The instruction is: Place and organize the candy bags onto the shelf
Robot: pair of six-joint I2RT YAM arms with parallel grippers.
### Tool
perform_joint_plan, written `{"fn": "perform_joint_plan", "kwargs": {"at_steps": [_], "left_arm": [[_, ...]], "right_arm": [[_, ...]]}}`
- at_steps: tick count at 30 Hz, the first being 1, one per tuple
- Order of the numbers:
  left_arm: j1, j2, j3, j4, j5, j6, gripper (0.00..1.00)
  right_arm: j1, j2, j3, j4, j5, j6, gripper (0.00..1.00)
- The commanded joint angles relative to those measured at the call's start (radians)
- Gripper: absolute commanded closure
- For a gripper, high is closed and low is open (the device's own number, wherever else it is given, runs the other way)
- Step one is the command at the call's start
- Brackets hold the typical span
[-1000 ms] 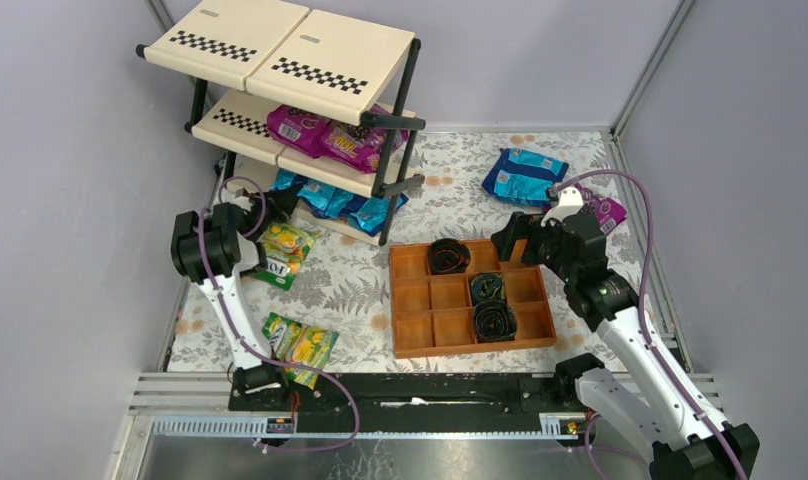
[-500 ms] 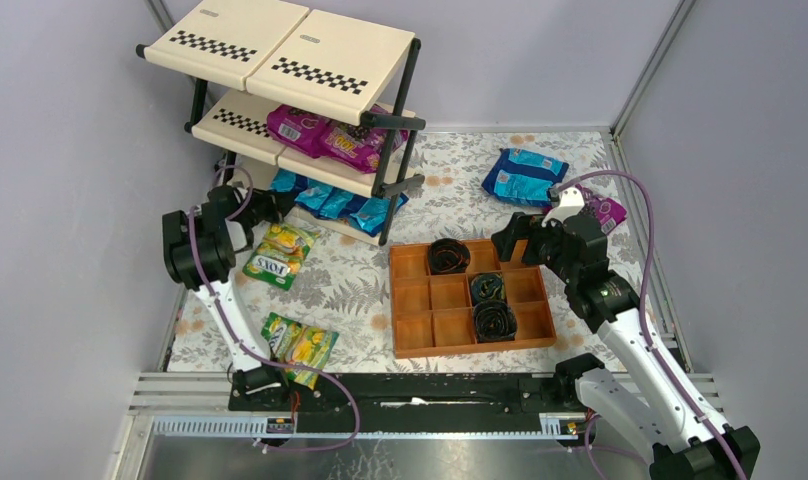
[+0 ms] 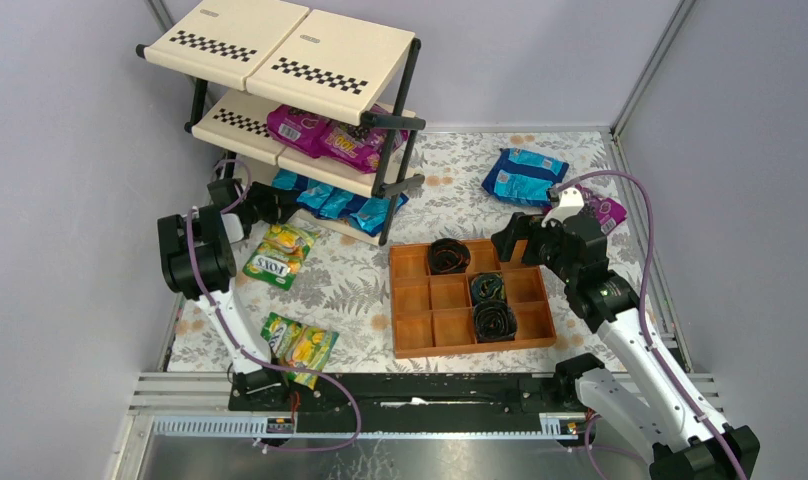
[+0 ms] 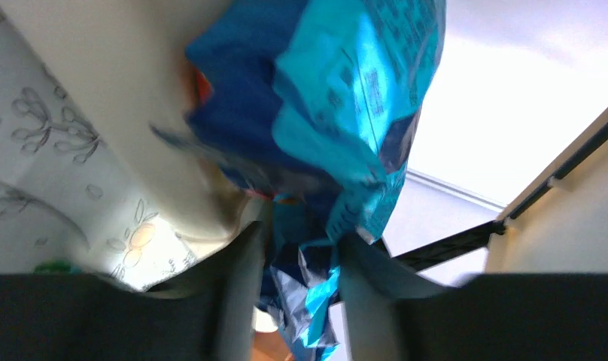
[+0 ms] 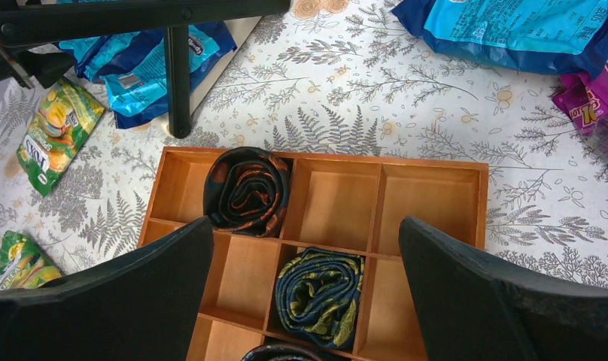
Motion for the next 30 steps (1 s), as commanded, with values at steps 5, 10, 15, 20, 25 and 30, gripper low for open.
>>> {"fn": "perform_joint_plan", "kwargs": {"at_steps": [5,10,15,20,25,30], "left_arm": [[0.019,-0.227,-0.114,-0.050,-0.038,0.052,0.17],[0.018,-0.298,-0.191,-0.010,-0.019,0.024,0.01],[0.018,-0.408,-0.247,-0.036,-0.023,0.055,0.01],[-0.003,-0.560,-0.274,-0.168,-0.079,0.187,0.01],[-0.090,-0.707,-0.335,-0.259,-0.121,0.288,0.01],[-0.275,-0.854,-0.382,-0.321,-0.174,0.390,0.01]], "right_arm": [[-0.004,0.045,0.037,-0.007,-0.004,-0.007,0.00],[-0.005,0.061,0.039,-0.019,0.015,-0.011,0.00],[-0.004,0.081,0.049,-0.031,0.014,-0.009,0.00],[-0.005,0.112,0.068,-0.040,-0.013,0.007,0.00],[-0.005,0.145,0.074,-0.025,-0.068,0.064,0.00],[-0.004,0.174,0.056,0.016,-0.123,0.132,0.00]]}}
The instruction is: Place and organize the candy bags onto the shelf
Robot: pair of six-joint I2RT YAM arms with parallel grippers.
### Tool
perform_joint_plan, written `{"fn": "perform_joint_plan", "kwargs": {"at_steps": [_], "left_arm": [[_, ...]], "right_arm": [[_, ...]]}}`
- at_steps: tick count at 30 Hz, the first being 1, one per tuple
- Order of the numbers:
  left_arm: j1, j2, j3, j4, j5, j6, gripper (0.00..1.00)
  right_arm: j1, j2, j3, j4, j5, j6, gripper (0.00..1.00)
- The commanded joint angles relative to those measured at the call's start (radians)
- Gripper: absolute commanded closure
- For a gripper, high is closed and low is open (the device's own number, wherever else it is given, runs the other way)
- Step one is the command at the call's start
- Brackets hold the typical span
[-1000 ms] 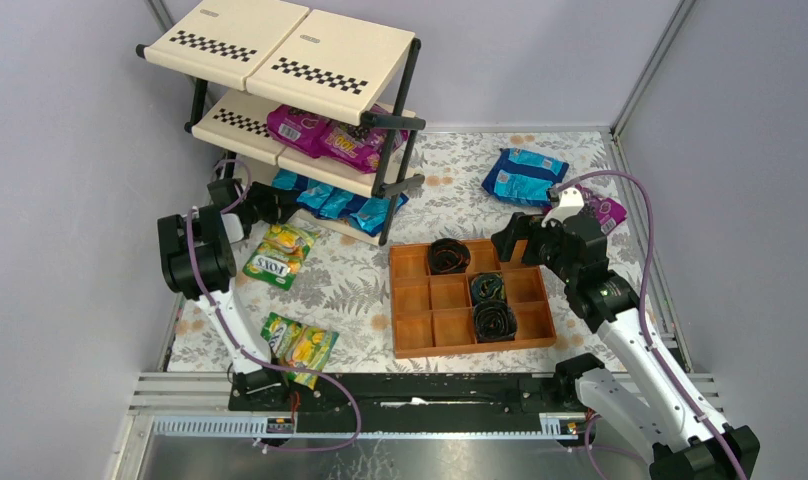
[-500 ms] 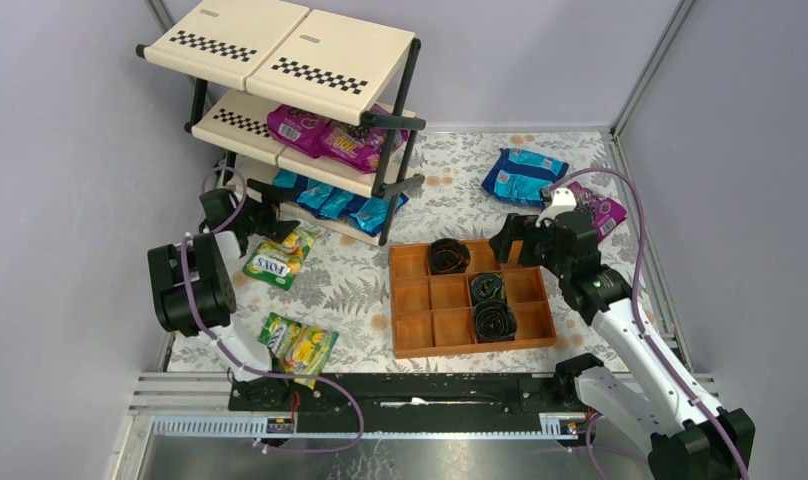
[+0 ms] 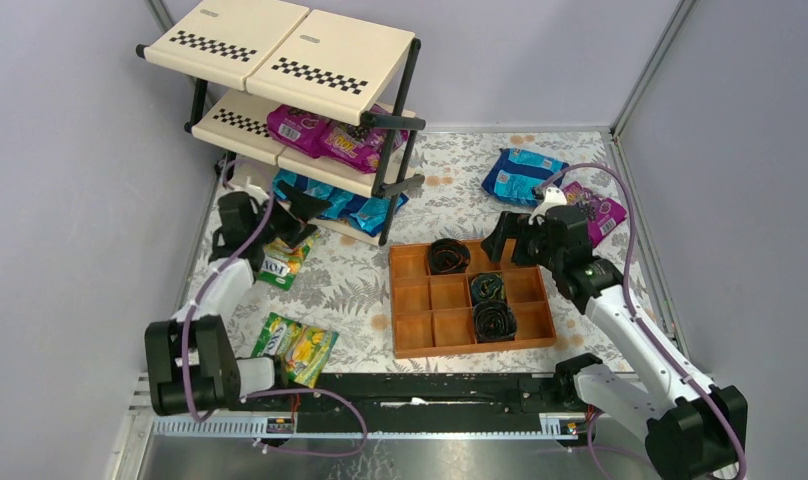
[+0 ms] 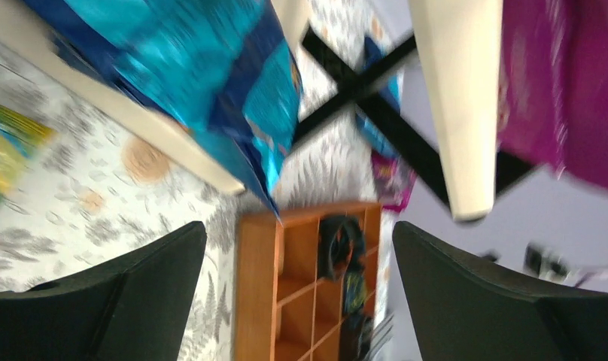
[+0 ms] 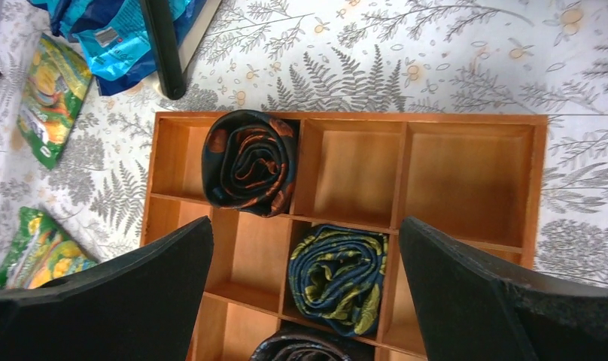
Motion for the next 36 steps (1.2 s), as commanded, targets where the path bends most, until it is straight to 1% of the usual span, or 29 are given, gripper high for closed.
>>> {"fn": "perform_joint_plan", "kwargs": {"at_steps": [1,3,5,10,12,15,21,23,25,29,31,33,35,36], "left_arm": [[-0.172,-0.124,-0.005,-0.120,-0.089,0.174,0.01],[-0.253,-0.160,0.043,-0.196,-0.112,0.250,0.01],[-0.304,-0.199,0.080,-0.231,-0.106,0.304,0.01],[-0.418,-0.267,0.166,-0.252,-0.080,0.446,0.01],[-0.455,-0.276,0.188,-0.256,-0.040,0.495,0.01],[-0.484,-0.296,0.197,-0.269,-0.005,0.542,0.01],[-0.503,-0.351,0.171,-0.323,-0.069,0.586,0.01],[-0.505,-0.373,0.167,-0.347,-0.105,0.600,0.01],[-0.507,-0.398,0.164,-0.359,-0.139,0.611,0.01],[-0.507,-0.433,0.160,-0.371,-0.189,0.625,0.01],[-0.510,-0.432,0.159,-0.371,-0.196,0.619,0.01],[-0.526,-0.425,0.158,-0.371,-0.187,0.618,0.01],[-0.541,-0.424,0.159,-0.371,-0.184,0.624,0.01],[-0.546,-0.427,0.159,-0.372,-0.188,0.628,0.01]], "right_arm": [[-0.004,0.023,0.025,0.062,-0.082,0.082,0.00],[-0.004,0.036,0.021,0.074,-0.103,0.109,0.00],[-0.005,0.050,0.013,0.091,-0.125,0.132,0.00],[-0.005,0.085,0.021,0.102,-0.138,0.165,0.00],[-0.005,0.103,0.030,0.099,-0.136,0.170,0.00],[-0.005,0.134,0.054,0.078,-0.123,0.162,0.00],[-0.004,0.204,0.116,0.014,-0.029,0.106,0.00],[-0.004,0.244,0.162,-0.024,0.034,0.086,0.00],[-0.004,0.292,0.218,-0.055,0.128,0.075,0.00],[-0.012,0.396,0.304,-0.068,0.319,0.092,0.00],[-0.034,0.452,0.358,-0.065,0.375,0.124,0.00],[-0.077,0.502,0.387,-0.049,0.390,0.178,0.00],[-0.163,0.546,0.391,-0.013,0.352,0.269,0.00],[-0.210,0.566,0.382,0.016,0.301,0.315,0.00]]}}
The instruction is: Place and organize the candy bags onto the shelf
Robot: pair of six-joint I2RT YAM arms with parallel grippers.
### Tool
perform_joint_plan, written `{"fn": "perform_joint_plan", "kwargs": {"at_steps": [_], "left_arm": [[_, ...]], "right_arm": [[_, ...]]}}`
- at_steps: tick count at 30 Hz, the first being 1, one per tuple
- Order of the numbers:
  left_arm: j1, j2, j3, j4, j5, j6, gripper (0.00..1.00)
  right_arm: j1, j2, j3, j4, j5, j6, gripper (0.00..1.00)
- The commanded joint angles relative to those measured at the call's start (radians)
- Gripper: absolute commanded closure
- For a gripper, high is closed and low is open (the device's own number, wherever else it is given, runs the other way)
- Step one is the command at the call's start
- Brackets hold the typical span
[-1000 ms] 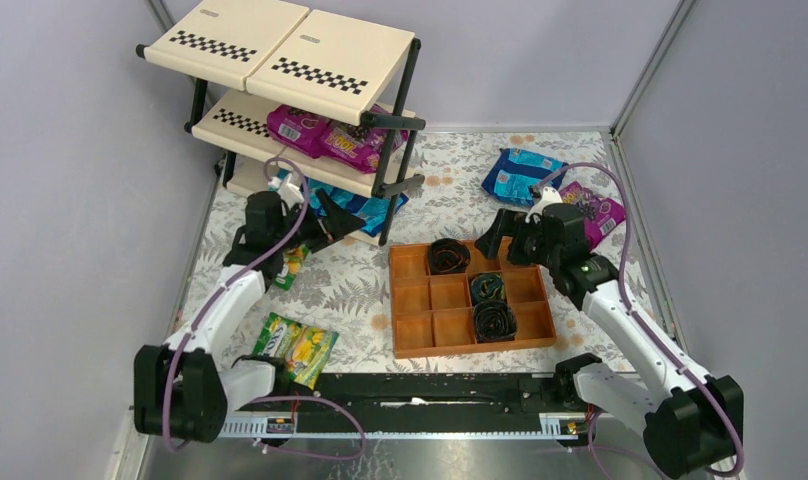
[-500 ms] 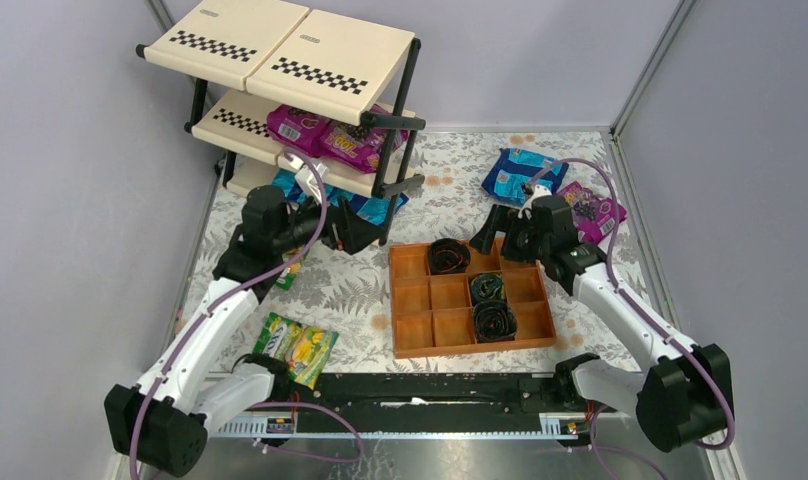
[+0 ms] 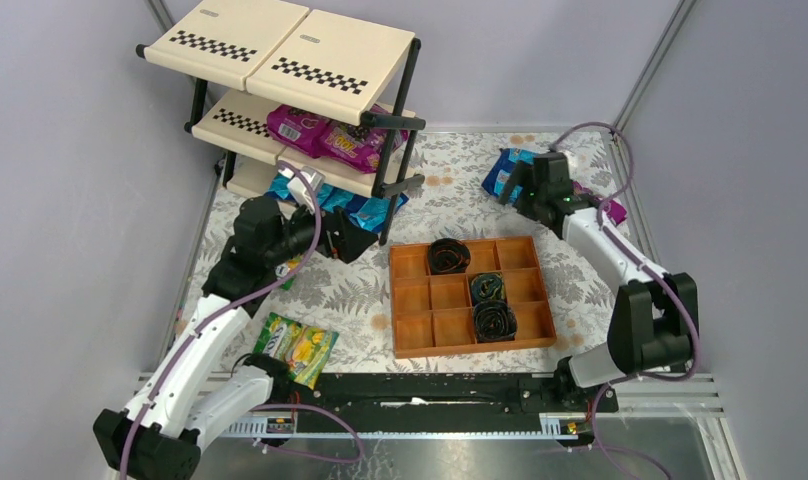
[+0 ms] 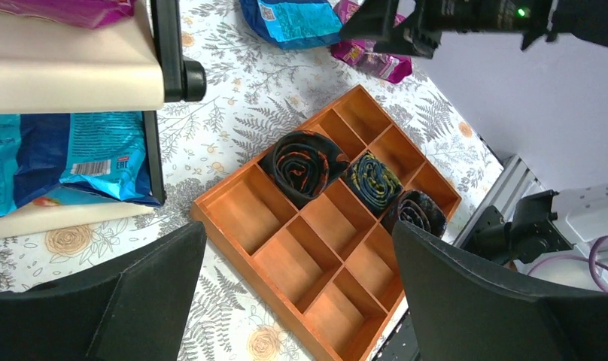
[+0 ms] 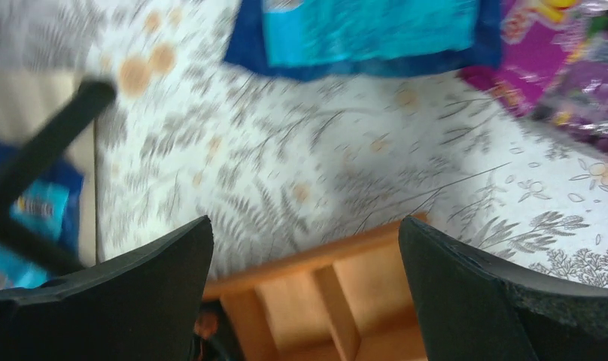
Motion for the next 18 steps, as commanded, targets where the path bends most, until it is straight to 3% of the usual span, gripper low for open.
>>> {"fn": "perform_joint_plan", "kwargs": {"at_steps": [1,4,10,18], "left_arm": [[-0.027,-0.008,-0.002,0.013,-0.027,0.029,0.01],[-0.036,-0.029,-0.005,0.007,-0.046,0.033,0.01],[-0.047,-0.055,-0.007,0.001,-0.082,0.041,0.01],[-0.066,-0.067,-0.007,-0.002,-0.101,0.047,0.01]], "right_arm": [[-0.176,0.083,0.016,0.096,-0.023,0.212,0.00],[-0.238,0.157,-0.010,0.209,-0.092,0.326,0.00],[-0.252,0.338,0.052,0.301,-0.186,0.399,0.00],[-0.252,0.367,-0.169,0.668,-0.122,0.625,0.00]]}}
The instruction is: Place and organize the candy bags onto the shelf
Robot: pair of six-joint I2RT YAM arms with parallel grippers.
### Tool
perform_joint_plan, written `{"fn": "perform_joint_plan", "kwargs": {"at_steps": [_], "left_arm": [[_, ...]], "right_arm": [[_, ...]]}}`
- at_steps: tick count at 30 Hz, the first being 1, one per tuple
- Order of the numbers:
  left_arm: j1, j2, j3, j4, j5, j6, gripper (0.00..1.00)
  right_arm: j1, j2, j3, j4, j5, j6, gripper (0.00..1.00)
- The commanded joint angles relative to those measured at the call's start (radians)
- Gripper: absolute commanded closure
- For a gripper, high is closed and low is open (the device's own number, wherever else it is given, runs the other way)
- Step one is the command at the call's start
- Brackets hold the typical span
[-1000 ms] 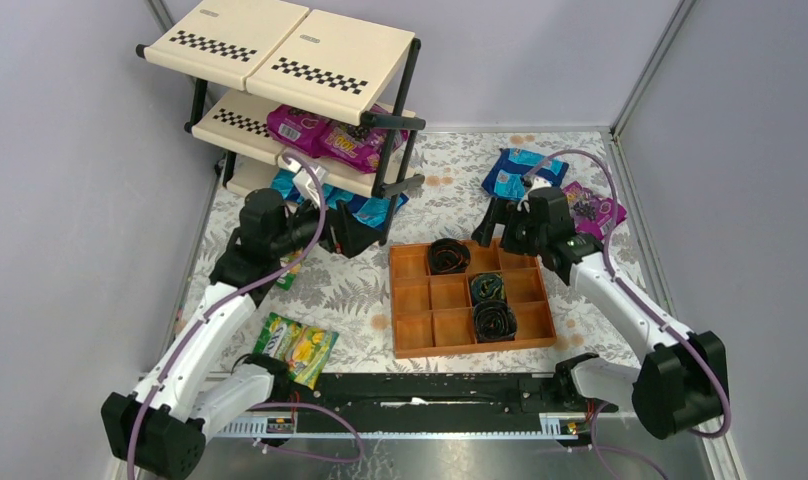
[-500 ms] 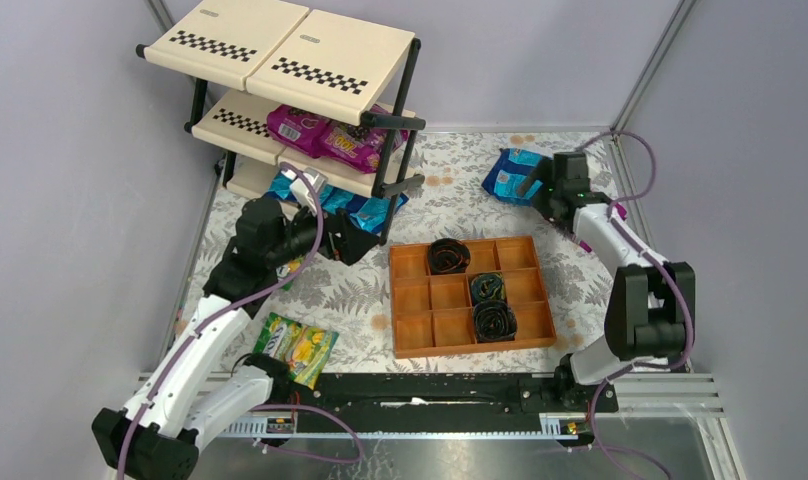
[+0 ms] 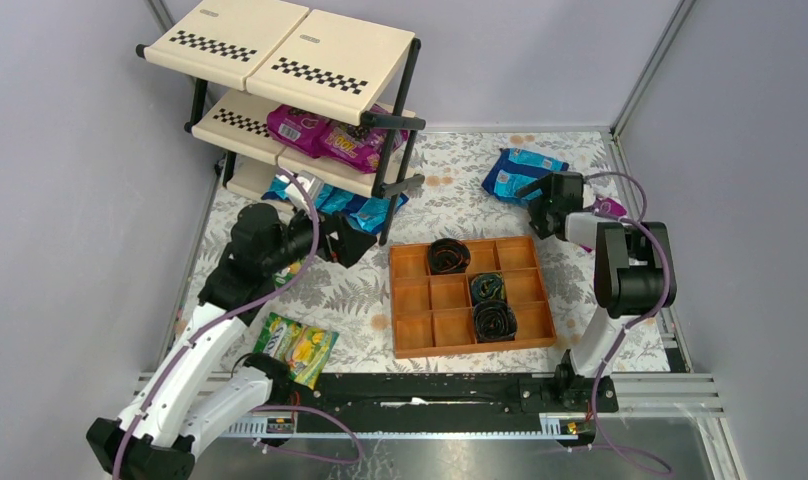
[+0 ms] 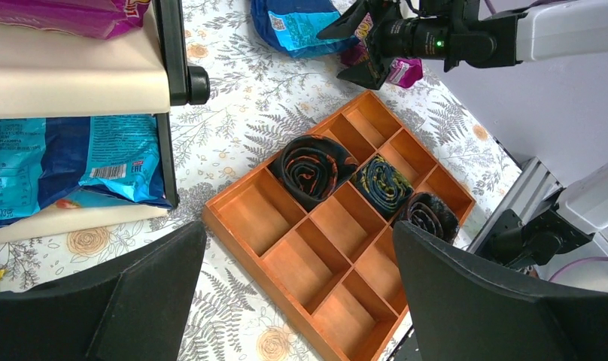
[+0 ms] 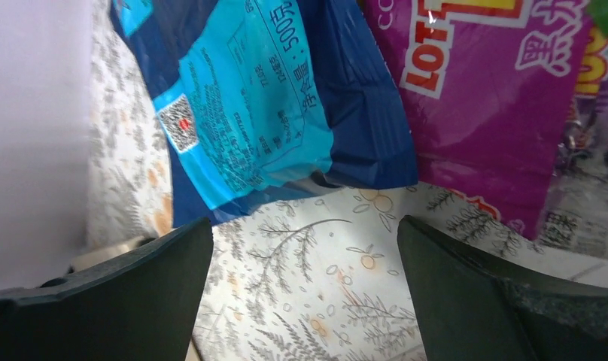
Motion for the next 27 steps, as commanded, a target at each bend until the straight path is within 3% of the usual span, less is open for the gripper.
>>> {"fn": "perform_joint_plan", "kwargs": {"at_steps": [1,12,27], "left_arm": [[-0.019,-0.018,0.002,0.020,-0.025,0.017,0.01],[-0.042,-0.032,0.008,0.006,-0.055,0.025,0.01],[-0.053,-0.024,0.003,0.006,-0.064,0.027,0.01]], "right_arm": [[0.004,0.014,-0.079,0.249,0.057,0.155,0.00],[0.004,0.141,-0.103,0.435,0.209,0.269,0.02],[0.004,0.165,-0.144,0.687,0.174,0.094,0.48]]}}
